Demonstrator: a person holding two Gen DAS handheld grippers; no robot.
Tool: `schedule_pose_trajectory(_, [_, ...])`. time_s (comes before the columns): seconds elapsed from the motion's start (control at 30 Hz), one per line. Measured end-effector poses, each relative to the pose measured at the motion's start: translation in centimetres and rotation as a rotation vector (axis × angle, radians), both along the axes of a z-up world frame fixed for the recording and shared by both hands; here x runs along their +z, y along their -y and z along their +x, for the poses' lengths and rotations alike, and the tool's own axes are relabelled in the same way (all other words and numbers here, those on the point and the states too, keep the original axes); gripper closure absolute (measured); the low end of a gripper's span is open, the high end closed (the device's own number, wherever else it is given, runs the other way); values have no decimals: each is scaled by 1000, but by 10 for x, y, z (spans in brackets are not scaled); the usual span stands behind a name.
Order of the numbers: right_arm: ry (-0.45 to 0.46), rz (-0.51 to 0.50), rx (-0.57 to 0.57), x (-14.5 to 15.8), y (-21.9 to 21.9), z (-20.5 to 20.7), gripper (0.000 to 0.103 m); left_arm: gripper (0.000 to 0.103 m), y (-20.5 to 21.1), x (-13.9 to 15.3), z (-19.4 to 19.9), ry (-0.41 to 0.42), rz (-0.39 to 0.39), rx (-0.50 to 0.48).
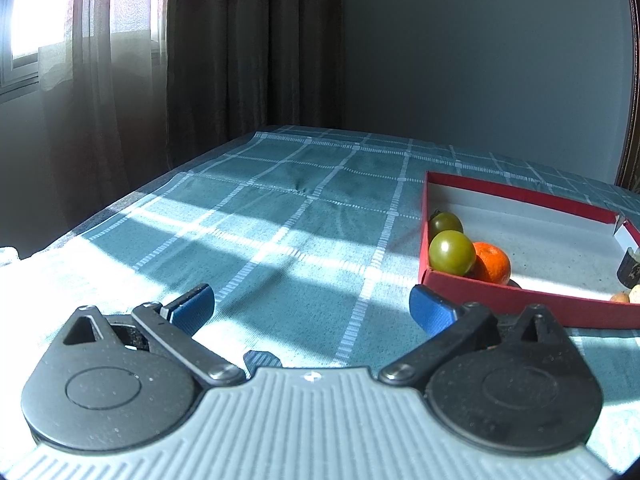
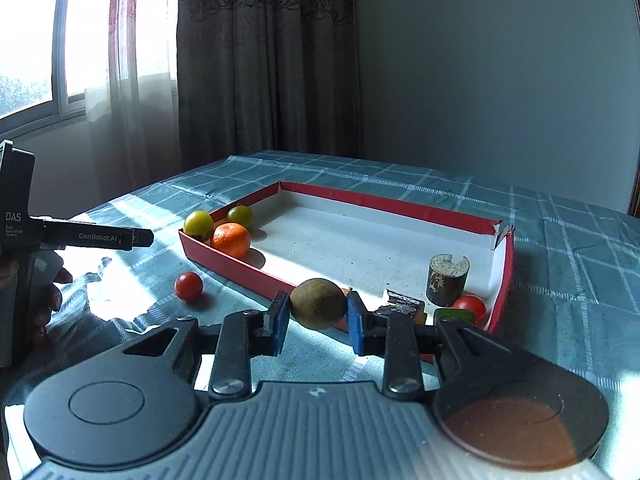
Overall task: Organize fruits
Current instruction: 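Lift the kiwi into the box and open the right gripper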
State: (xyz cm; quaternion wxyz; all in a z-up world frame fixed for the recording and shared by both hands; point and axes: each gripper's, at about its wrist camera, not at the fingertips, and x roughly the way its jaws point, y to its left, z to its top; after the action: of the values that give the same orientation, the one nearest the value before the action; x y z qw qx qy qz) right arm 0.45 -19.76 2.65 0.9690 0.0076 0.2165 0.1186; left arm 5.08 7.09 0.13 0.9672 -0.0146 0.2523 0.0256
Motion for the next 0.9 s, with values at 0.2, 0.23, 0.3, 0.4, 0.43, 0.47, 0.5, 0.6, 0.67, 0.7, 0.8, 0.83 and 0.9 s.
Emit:
schedule_pose_trajectory(0.2, [29,6,-85,13,29,6,74,0,1,-1,1,-5,10,4])
schedule_pose_trajectory(0.23, [34,5,-95,15,32,8,74,0,1,-1,1,-7,12,4])
schedule_pose_trajectory(0.3, [40,4,-113,17,36,13,74,0,2,-1,1,-9,15,6])
schedule_pose_trajectory(0.4, [39,7,-131,16,39,22,74,0,1,-1,1,-11,16,7])
schedule_pose_trajectory(0.43, [37,5,-132,15,39,25,74,0,1,-1,2,-12,17,7])
schedule_pose_trajectory(0.47, [38,3,-136,14,38,27,74,0,1,-1,1,-12,17,7])
schedule_pose_trajectory(0.5, [39,5,-142,13,37,28,74,0,1,-2,1,-13,17,7])
schedule_pose_trajectory(0.6, [28,9,-152,9,36,35,74,0,1,-1,1,-13,17,6])
schedule_pose_trajectory(0.67, [12,2,-153,6,35,40,74,0,1,-2,1,-11,16,6])
schedule_pose_trajectory(0.7, [1,1,-159,4,34,43,74,0,1,-2,1,-10,16,5])
schedule_pose_trajectory(0.8, [-29,0,-181,-3,34,50,74,0,1,-2,1,-10,13,4])
schedule_pose_trajectory(0.83, [-38,1,-189,-5,35,51,74,0,1,-2,1,-10,12,3])
schedule_pose_trajectory(0.9, [-52,-2,-203,-8,34,54,74,0,1,-2,1,-9,11,2])
